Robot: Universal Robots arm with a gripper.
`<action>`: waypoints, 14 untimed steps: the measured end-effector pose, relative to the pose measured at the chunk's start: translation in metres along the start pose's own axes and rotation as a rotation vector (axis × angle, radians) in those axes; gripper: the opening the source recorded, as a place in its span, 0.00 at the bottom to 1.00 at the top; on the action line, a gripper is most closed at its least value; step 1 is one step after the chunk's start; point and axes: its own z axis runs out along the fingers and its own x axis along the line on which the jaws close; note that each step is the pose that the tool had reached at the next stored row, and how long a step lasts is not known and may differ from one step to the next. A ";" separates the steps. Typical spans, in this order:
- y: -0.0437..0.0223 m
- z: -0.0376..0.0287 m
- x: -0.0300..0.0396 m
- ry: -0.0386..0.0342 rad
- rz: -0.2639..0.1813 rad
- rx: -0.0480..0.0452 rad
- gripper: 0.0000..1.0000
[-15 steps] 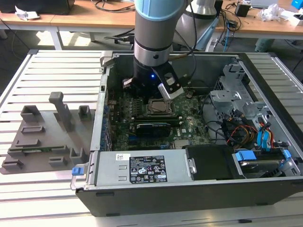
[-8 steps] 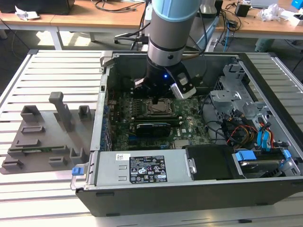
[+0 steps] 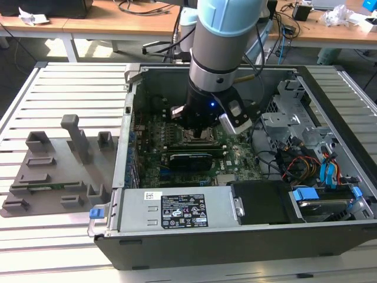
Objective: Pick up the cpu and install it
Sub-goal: 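Install the second cpu locking lever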
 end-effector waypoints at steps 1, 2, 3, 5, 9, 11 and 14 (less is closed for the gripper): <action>-0.0057 -0.0009 0.0006 -0.0001 0.000 -0.0002 0.11; -0.0085 -0.0013 0.0009 -0.0001 0.000 -0.0006 0.11; -0.0099 -0.0013 0.0010 -0.0008 0.000 -0.0076 0.11; -0.0115 -0.0008 0.0011 -0.0035 -0.001 -0.0350 0.11; -0.0117 0.0076 0.0008 -0.0041 -0.001 -0.0422 0.11; -0.0075 0.0136 0.0003 -0.0041 -0.001 -0.0422 0.11; -0.0036 0.0206 0.0004 -0.0041 -0.001 -0.0423 0.11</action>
